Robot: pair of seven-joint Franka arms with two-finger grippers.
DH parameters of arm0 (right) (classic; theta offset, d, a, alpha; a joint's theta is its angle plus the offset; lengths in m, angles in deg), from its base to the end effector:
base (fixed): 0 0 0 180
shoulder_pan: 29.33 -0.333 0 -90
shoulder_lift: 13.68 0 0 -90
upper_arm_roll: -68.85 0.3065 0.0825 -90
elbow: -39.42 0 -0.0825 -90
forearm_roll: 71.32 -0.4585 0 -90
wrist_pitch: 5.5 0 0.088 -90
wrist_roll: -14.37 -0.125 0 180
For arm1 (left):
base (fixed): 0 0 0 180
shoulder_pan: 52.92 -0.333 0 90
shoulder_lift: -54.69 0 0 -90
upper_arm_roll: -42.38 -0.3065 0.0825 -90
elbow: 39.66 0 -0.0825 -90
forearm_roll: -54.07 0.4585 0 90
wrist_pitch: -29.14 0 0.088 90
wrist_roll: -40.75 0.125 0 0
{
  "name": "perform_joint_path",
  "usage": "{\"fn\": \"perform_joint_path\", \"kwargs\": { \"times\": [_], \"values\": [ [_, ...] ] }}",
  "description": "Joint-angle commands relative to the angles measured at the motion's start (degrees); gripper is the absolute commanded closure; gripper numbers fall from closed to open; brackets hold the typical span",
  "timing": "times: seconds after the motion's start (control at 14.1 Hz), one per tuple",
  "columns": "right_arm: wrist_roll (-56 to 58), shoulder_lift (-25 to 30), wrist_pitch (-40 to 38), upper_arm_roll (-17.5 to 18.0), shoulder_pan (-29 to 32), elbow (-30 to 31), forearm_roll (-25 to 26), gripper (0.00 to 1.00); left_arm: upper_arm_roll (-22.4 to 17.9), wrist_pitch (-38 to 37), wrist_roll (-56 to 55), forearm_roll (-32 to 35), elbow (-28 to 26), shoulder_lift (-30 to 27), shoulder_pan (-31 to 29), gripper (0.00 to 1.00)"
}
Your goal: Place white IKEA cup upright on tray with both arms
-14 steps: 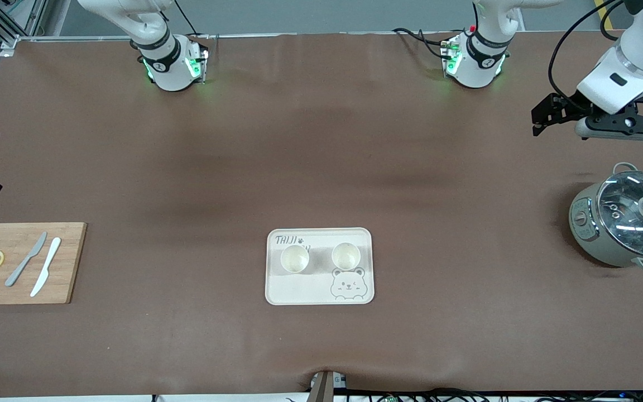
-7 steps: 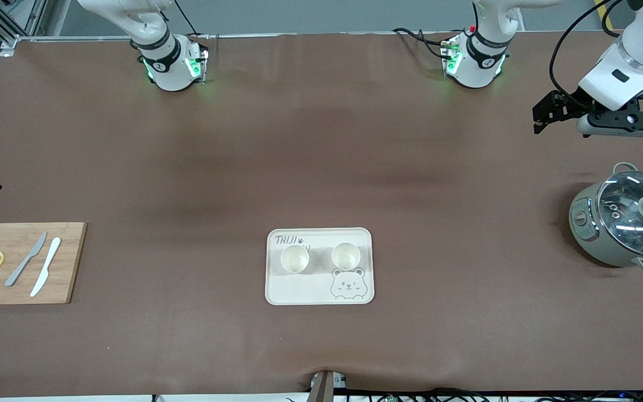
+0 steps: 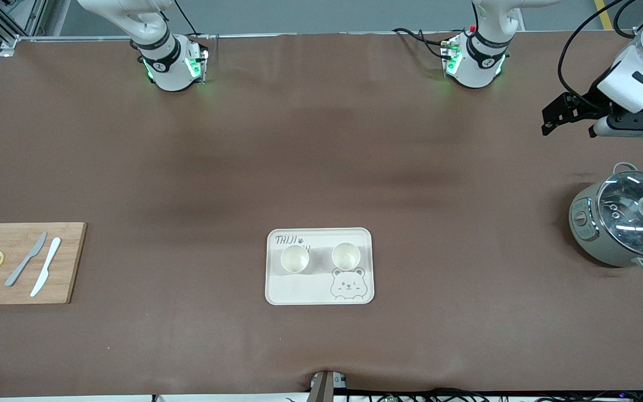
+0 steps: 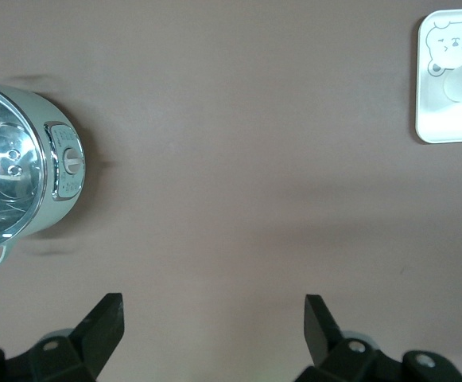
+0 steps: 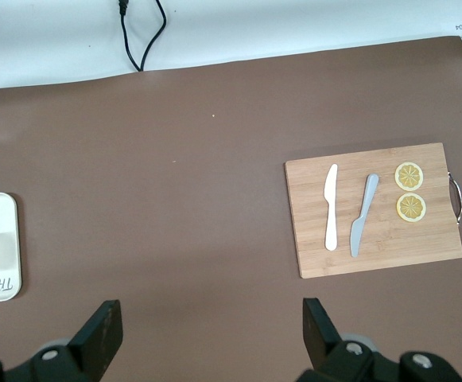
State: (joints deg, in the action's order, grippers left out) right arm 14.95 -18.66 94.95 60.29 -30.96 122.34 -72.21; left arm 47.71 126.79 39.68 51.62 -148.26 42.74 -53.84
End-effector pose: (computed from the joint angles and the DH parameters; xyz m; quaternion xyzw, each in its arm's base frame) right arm 0.6725 -0.0758 0.6282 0.9925 -0.0546 0.1096 0.0058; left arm 0.5703 -0.0519 0.5548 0.9996 -0.0255 0.0078 0.0120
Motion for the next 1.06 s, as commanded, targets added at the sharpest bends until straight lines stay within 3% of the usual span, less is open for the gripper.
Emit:
{"fn": "perform_joint_path", "kwargs": {
  "times": [0.0, 0.35, 0.57, 0.99],
  "values": [
    [-0.58, 0.15, -0.26, 0.57, 0.58, -0.74, -0.69, 0.0, 0.12, -0.09, 1.07, -1.41, -1.09, -0.88, -0.4, 0.0],
    [-0.58, 0.15, -0.34, 0.66, 0.49, -1.18, -0.69, 0.0, 0.03, -0.35, 2.47, -1.41, -0.3, -0.79, -0.57, 0.0],
    [-0.49, 0.06, -0.17, 0.66, 0.58, -1.18, -0.69, 0.0, 0.11, -0.09, 10.09, -1.5, 0.57, -0.36, -5.48, 0.0],
    [-0.05, -0.12, 0.1, 0.66, 0.58, -1.18, -0.69, 0.0, 0.64, -0.44, 11.53, -1.41, 9.88, 8.6, -6.91, 0.0]
  ]
}}
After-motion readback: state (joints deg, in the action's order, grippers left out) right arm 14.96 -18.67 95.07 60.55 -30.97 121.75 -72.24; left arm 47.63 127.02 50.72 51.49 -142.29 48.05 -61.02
